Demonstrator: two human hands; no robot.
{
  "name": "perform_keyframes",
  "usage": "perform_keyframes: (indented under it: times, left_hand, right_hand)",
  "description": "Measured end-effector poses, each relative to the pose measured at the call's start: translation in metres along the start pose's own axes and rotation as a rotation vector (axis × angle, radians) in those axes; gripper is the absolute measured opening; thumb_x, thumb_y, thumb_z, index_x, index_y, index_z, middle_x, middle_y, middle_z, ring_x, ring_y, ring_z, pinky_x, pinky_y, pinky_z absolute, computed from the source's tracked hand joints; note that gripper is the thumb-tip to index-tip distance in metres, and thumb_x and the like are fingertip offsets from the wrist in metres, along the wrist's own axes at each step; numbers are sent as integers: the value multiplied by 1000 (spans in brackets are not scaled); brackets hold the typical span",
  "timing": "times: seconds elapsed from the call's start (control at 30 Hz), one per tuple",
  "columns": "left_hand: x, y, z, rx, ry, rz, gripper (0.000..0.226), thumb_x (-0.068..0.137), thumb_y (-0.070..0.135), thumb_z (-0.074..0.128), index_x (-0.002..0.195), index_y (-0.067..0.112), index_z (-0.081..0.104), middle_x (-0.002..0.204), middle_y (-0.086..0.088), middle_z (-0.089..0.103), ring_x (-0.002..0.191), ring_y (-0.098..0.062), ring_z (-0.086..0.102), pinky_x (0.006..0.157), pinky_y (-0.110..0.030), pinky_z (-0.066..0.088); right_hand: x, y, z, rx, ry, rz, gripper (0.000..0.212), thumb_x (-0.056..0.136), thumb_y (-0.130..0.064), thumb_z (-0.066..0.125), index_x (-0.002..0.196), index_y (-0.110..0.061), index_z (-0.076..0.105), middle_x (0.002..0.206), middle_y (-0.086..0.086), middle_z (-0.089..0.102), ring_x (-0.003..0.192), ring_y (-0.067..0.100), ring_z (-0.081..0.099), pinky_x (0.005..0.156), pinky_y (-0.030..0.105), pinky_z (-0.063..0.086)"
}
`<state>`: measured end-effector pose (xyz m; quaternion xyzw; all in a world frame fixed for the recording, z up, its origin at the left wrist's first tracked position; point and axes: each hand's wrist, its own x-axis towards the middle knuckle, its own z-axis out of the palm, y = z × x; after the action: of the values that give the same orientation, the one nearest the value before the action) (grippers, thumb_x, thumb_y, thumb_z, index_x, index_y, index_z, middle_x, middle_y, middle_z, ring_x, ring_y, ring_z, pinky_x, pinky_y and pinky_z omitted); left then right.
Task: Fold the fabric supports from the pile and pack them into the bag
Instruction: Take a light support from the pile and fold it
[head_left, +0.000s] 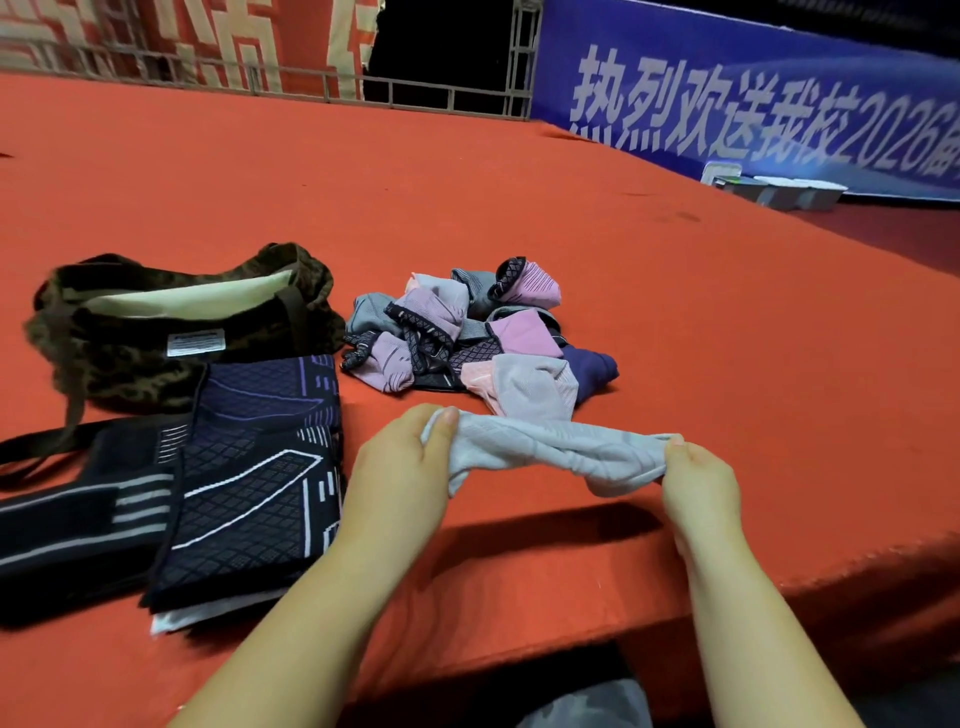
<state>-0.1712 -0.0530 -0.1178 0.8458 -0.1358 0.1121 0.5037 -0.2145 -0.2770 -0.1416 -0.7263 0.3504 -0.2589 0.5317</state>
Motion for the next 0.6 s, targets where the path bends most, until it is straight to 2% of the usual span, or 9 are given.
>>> perform_keyframes:
  times: [0.07, 0.13, 0.2, 0.3, 0.37, 0.47, 0.53, 0.57, 0.6]
  left_hand:
    - [1, 1, -3, 53, -41, -9, 25, 98, 24, 45, 103, 13, 67, 93, -7, 70, 93, -27, 60, 76, -31, 35]
    - [3, 1, -3, 118, -112, -43, 27, 98, 25, 45, 110, 11, 65, 102, -10, 69, 100, -30, 59, 76, -30, 36]
    - [4, 1, -3, 147, -154, -68, 28, 98, 26, 44, 111, 11, 64, 103, -10, 68, 100, -30, 59, 77, -31, 38]
    - [3, -6, 4, 73, -148, -141, 27, 98, 28, 44, 94, 12, 65, 85, -8, 68, 87, -28, 59, 75, -34, 41]
    - [2, -14, 11, -4, -179, -218, 30, 98, 26, 44, 77, 13, 61, 72, -4, 61, 74, -23, 53, 67, -31, 37]
    - [-3, -27, 20, -95, -236, -333, 38, 98, 23, 44, 61, 14, 50, 57, -2, 52, 59, -21, 44, 62, -29, 34]
    - [-8, -33, 22, -89, -286, -367, 35, 97, 23, 44, 65, 14, 55, 56, -3, 54, 54, -19, 46, 60, -29, 36]
    - [-9, -34, 23, -42, -316, -370, 29, 97, 24, 45, 75, 14, 61, 63, -4, 60, 59, -19, 51, 61, -28, 38]
    - [-10, -33, 24, 75, -336, -359, 24, 96, 27, 45, 92, 16, 65, 78, -6, 66, 72, -21, 59, 67, -28, 41]
  right_hand:
    - [-1, -1, 4, 13, 4, -28, 26, 96, -14, 44, 91, -2, 66, 104, 28, 65, 98, 42, 61, 89, 54, 48]
    - [-1, 2, 7, 5, 3, -86, 26, 95, -23, 45, 79, -16, 65, 94, 20, 68, 90, 35, 64, 84, 46, 51]
    - [-3, 2, 7, -46, -7, -159, 27, 98, -23, 45, 83, -12, 65, 85, 9, 66, 82, 25, 59, 74, 32, 44]
    - [-9, 5, 10, -15, -82, -183, 25, 96, -25, 50, 85, -7, 64, 77, 0, 61, 72, 14, 52, 63, 26, 39]
    - [-14, 12, 16, -4, -164, -150, 17, 93, -25, 57, 97, -10, 62, 88, 0, 64, 80, 13, 57, 68, 21, 43]
    - [-20, 28, 25, 19, -179, -75, 29, 85, -21, 67, 113, -15, 58, 103, 1, 65, 93, 15, 61, 84, 29, 48]
    - [-24, 35, 28, 19, -151, -37, 36, 83, -18, 69, 116, -15, 55, 101, 2, 64, 90, 16, 62, 81, 27, 48]
    - [-24, 37, 29, 19, -133, -27, 39, 83, -16, 69, 119, -14, 53, 99, 2, 64, 86, 16, 61, 76, 22, 46]
    - [-24, 39, 29, 10, -111, -24, 40, 84, -14, 68, 120, -14, 52, 94, 2, 63, 82, 16, 60, 68, 16, 44]
